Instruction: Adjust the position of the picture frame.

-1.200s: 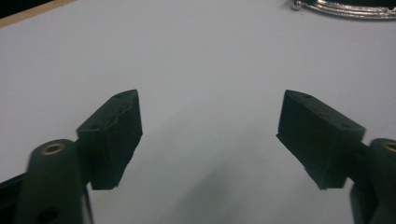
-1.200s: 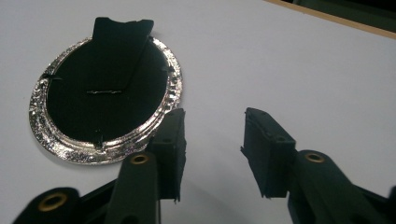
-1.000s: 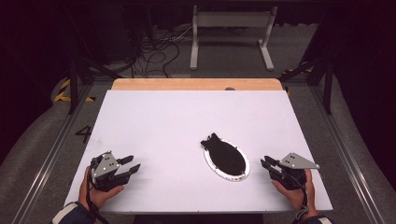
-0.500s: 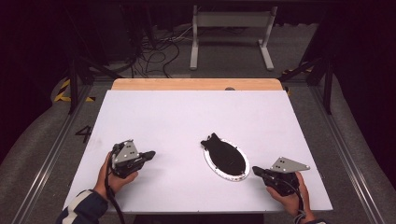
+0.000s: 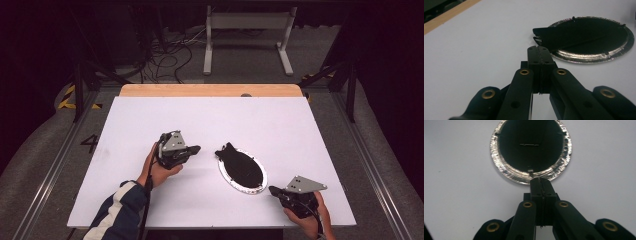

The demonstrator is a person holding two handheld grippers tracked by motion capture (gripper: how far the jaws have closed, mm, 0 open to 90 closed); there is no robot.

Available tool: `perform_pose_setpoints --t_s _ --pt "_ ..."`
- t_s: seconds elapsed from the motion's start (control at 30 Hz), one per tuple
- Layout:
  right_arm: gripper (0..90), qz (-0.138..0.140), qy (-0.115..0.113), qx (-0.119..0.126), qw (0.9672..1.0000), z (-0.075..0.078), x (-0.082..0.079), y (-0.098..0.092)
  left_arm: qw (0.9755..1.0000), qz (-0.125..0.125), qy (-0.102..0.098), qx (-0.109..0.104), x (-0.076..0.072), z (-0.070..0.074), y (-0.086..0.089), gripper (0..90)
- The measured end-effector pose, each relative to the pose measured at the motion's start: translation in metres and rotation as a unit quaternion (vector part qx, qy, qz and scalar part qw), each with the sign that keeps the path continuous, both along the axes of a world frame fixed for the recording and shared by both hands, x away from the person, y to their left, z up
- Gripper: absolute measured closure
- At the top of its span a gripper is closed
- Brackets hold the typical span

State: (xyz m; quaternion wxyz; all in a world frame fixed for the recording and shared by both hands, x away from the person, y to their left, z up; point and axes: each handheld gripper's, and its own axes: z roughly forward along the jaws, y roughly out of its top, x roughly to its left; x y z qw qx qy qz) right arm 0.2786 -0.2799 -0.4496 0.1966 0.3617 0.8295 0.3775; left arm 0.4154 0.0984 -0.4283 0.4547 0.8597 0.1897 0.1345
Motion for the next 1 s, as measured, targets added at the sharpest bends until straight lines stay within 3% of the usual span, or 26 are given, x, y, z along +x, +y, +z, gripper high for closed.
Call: perform_pose_setpoints --t_s 0.07,0.17,0.3,0.43,0.6,0.73,0.8,0.9,1.0 --pt "90.0 -0.014 0.009 0.004 0.9998 -0.001 0.005 -0.003 0.9998 0.0 0.02 0.003 0.013 -0.007 -0.014 90.0" --pt "90.0 0.003 0.02 0.005 0.9998 -0.002 0.003 -0.001 0.9996 -0.003 0.021 0.019 0.021 -0.011 -0.028 90.0" --pt "90.0 0.022 0.028 -0.006 0.9993 -0.003 -0.003 0.005 0.9994 -0.007 0.025 0.023 0.028 -0.014 -0.042 89.9" --pt "90.0 0.027 0.035 -0.009 0.999 -0.006 -0.002 0.009 0.9991 -0.012 0.014 0.038 0.03 -0.014 -0.051 89.8" --pt "90.0 0.022 0.026 -0.017 0.9993 -0.007 -0.003 0.014 0.9985 -0.012 0.02 0.048 0.035 -0.022 -0.06 89.6" --pt "90.0 0.019 0.024 -0.02 0.9993 -0.008 -0.003 0.016 0.9987 -0.01 0.031 0.039 0.04 -0.02 -0.065 85.1" --pt "90.0 0.018 0.017 -0.028 0.9993 -0.008 -0.004 0.018 0.9983 -0.011 0.023 0.052 0.041 -0.019 -0.069 86.4" --pt "90.0 0.014 0.0 -0.046 0.9988 -0.008 -0.005 0.022 0.9975 -0.008 0.026 0.065 0.041 -0.023 -0.075 85.9" --pt "90.0 0.007 -0.004 -0.051 0.9987 -0.009 -0.006 0.026 0.9978 -0.008 0.034 0.056 0.043 -0.026 -0.074 86.6"
